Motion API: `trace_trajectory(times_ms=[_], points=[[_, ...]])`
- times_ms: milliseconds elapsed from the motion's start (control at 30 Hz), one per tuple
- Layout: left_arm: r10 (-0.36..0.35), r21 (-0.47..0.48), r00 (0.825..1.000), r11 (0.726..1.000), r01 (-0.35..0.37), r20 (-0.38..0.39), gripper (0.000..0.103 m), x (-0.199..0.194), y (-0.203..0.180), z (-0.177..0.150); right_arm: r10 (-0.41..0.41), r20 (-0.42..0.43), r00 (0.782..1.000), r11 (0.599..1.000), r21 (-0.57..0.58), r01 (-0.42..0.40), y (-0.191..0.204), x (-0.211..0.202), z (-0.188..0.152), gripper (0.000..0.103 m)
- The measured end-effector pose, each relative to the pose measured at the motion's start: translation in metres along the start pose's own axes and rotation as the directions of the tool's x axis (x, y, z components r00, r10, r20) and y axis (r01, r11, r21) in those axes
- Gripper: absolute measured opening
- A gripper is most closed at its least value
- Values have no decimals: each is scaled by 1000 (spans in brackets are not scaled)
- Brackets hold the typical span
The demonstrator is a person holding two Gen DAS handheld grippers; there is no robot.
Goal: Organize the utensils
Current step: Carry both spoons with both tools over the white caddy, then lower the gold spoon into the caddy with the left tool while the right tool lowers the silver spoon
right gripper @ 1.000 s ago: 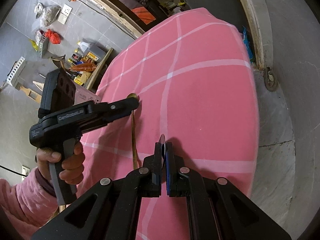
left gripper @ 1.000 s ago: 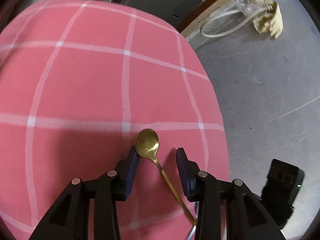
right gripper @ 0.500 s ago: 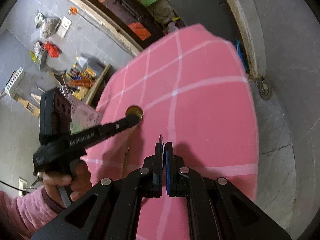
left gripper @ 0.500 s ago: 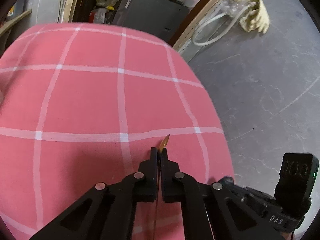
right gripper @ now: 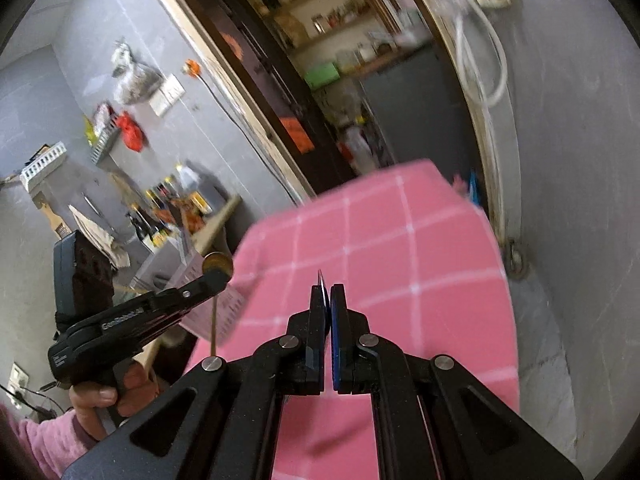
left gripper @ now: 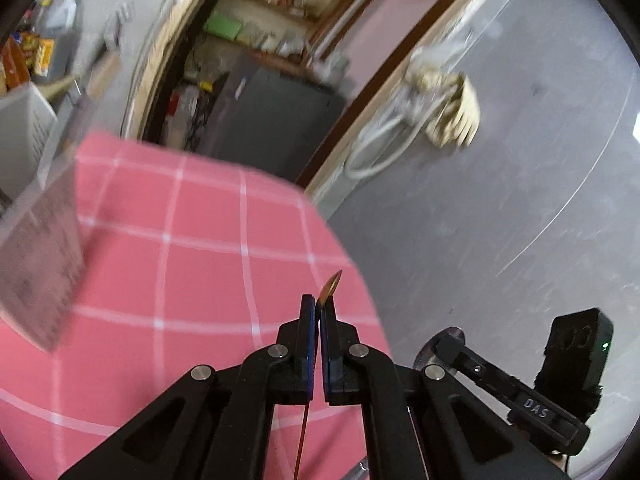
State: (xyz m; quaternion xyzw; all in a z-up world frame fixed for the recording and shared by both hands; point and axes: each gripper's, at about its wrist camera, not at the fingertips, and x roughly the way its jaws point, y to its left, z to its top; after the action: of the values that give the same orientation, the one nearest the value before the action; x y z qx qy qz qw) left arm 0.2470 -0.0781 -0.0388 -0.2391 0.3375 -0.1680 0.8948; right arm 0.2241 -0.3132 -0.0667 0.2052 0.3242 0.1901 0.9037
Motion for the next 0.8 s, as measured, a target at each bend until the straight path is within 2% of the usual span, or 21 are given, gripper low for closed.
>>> trace_trajectory(times_ms=[167, 467, 600, 800], points=[[-15, 7, 995, 1000, 15, 98, 3, -45, 4, 31, 39, 99, 994, 998, -48, -34, 52, -8, 27, 3], [44, 70, 973, 996, -62, 229, 3, -125, 26, 74, 142, 203, 969, 982, -153, -112, 149, 3, 60, 3], [81, 87, 955, 990, -110, 286, 3, -155, 41, 93, 183, 228, 956, 968, -211, -135, 190, 14, 70, 3], [121, 85, 924, 983, -162, 362, 3, -175, 66, 120, 228, 250, 941, 943, -297, -150, 240, 33, 82, 3]])
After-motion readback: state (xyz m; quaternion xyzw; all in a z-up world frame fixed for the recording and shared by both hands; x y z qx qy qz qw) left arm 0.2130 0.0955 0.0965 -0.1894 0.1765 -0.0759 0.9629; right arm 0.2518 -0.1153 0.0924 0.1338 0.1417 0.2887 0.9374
